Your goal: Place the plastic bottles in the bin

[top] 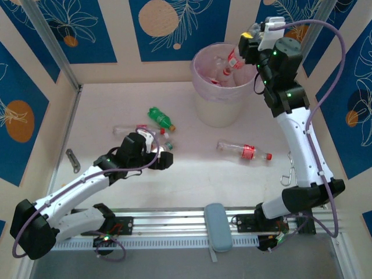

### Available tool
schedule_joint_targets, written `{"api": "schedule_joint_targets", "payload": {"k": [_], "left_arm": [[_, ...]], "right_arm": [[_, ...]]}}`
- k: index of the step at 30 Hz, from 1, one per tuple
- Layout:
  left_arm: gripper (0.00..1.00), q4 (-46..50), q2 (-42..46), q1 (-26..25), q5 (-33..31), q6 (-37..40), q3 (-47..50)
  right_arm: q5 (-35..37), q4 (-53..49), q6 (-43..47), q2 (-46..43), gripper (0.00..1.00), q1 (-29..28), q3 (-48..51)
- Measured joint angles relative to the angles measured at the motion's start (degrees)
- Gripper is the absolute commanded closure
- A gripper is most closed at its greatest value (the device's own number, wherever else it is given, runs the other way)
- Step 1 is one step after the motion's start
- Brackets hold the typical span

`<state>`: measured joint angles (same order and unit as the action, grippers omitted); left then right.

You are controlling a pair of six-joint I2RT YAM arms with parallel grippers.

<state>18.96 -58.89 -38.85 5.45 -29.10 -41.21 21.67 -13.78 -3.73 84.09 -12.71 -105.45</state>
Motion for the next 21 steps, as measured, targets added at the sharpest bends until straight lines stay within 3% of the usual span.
{"api": "schedule_joint_targets", "payload": {"k": [6, 21], "left_arm": [[0.0, 0.0, 1.0, 0.0, 0.0, 0.0, 0.7], [0.0, 1.4, 1.8, 0.0, -1.3, 0.0, 0.8]], "right_arm": [[1.1, -1.1, -0.3, 7.4, 0.49, 3.6, -7.3], [5.2, -11.9, 1.6, 25.1, 0.48, 3.8, -17.0]]}}
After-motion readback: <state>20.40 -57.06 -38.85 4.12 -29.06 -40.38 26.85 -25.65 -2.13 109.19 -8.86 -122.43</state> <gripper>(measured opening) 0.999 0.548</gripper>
